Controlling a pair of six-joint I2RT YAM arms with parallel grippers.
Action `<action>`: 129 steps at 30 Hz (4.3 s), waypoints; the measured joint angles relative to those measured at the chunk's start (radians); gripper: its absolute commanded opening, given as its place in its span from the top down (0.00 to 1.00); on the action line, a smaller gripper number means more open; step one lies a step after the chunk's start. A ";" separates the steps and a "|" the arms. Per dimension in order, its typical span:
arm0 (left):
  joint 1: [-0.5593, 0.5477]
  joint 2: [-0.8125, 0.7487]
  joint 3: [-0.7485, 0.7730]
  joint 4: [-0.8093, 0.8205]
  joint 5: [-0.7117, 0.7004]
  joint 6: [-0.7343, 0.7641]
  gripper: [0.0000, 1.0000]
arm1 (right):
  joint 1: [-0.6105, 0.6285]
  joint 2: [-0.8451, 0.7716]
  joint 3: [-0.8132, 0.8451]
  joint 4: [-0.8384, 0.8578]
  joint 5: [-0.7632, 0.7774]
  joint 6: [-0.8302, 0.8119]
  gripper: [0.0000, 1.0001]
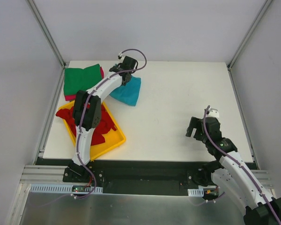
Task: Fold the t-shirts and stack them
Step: Put the neatly folded tshirt into the corner of the board with the left arm
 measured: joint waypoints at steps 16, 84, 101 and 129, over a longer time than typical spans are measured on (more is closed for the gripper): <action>0.162 0.058 0.268 0.005 -0.020 0.317 1.00 | 0.000 0.013 0.000 0.002 0.021 -0.019 0.04; 0.526 0.068 0.262 -0.047 0.259 0.233 1.00 | 0.000 0.066 0.004 -0.018 0.036 -0.019 0.04; 0.547 0.071 0.238 -0.019 0.236 0.257 1.00 | 0.000 0.037 0.012 -0.061 0.071 -0.026 0.04; 0.592 -0.104 0.206 -0.024 0.395 -0.014 0.01 | 0.000 0.035 0.017 -0.079 0.092 -0.026 0.04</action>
